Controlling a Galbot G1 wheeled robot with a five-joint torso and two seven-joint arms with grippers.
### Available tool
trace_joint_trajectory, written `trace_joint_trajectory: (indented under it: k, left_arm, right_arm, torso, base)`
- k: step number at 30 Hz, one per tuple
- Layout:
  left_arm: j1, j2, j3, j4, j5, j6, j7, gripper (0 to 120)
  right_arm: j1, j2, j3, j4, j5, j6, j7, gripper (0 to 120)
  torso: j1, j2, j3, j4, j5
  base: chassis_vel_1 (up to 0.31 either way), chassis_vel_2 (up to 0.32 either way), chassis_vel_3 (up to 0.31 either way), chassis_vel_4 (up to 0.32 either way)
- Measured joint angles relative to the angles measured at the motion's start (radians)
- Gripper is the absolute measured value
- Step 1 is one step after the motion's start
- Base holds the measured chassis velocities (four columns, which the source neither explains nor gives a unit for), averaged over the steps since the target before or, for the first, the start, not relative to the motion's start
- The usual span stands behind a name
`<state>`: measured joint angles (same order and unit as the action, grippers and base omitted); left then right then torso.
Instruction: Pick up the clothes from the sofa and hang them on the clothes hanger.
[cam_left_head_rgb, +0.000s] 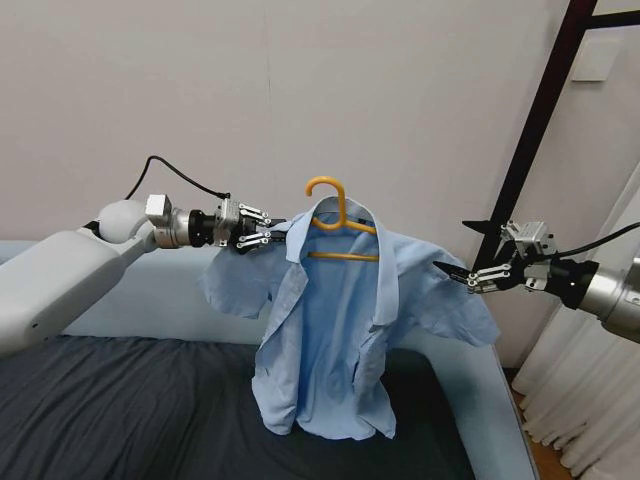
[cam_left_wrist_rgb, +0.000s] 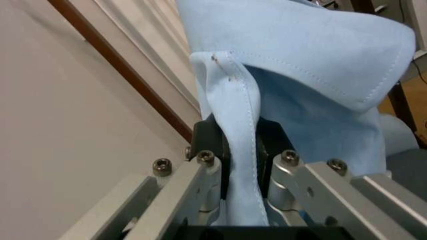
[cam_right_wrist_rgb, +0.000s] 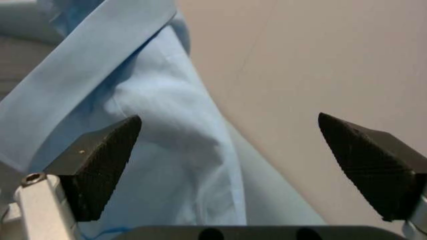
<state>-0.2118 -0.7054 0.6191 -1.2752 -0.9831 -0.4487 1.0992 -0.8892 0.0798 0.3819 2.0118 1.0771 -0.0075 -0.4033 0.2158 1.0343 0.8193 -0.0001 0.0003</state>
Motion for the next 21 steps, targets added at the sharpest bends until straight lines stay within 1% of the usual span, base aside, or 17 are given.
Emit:
trace_joint_trajectory:
  k: [3,10,12,14,15,17,18,21]
  left_arm:
    - [0.008,-0.014,-0.003,-0.003,0.000,-0.001,0.000,7]
    - [0.037,-0.016,-0.025,-0.034,-0.002,0.000,-0.001,7]
    - [0.057,-0.013,-0.039,-0.051,-0.003,0.003,-0.003,7]
    - [0.059,-0.013,-0.040,-0.052,-0.003,0.003,-0.003,7]
    - [0.067,-0.011,-0.044,-0.059,-0.003,0.003,-0.003,7]
    - [0.077,-0.009,-0.048,-0.066,-0.002,0.003,-0.004,7]
    - [0.077,-0.009,-0.048,-0.066,-0.002,0.003,-0.004,7]
    - [0.093,-0.003,-0.059,-0.093,0.015,0.004,-0.004,7]
  right_arm:
    - [-0.010,-0.031,-0.003,0.005,-0.003,-0.006,-0.023,100]
    - [-0.020,-0.069,-0.007,0.016,-0.001,-0.023,-0.028,100]
    - [-0.028,-0.083,-0.009,0.018,0.003,-0.023,-0.027,91]
    - [-0.028,-0.084,-0.009,0.019,0.004,-0.023,-0.027,91]
    - [-0.029,-0.091,-0.009,0.022,0.013,-0.024,-0.027,84]
    - [-0.029,-0.102,-0.007,0.026,0.017,-0.024,-0.029,77]
    - [-0.029,-0.102,-0.007,0.026,0.017,-0.024,-0.029,77]
    - [-0.030,-0.119,-0.004,0.039,0.032,-0.023,-0.041,60]
  torso:
    - [0.000,0.000,0.000,0.0000,0.0000]
    - [0.000,0.000,0.000,0.0002,-0.0002]
    - [0.000,0.000,0.000,0.0001,-0.0001]
    - [0.000,0.000,0.000,0.0001,0.0000]
    - [0.000,0.000,0.000,0.0001,0.0000]
    - [0.000,0.000,0.000,0.0002,0.0000]
    - [0.000,0.000,0.000,0.0002,0.0000]
    - [0.000,0.000,0.000,0.0002,-0.0002]
  base:
    - [0.000,0.000,0.000,0.000]
    - [0.000,0.000,0.000,0.000]
    - [0.000,0.000,0.000,0.000]
    - [0.000,0.000,0.000,0.000]
    - [0.000,0.000,0.000,0.000]
    - [0.000,0.000,0.000,0.000]
    - [0.000,0.000,0.000,0.000]
    - [0.000,0.000,0.000,0.000]
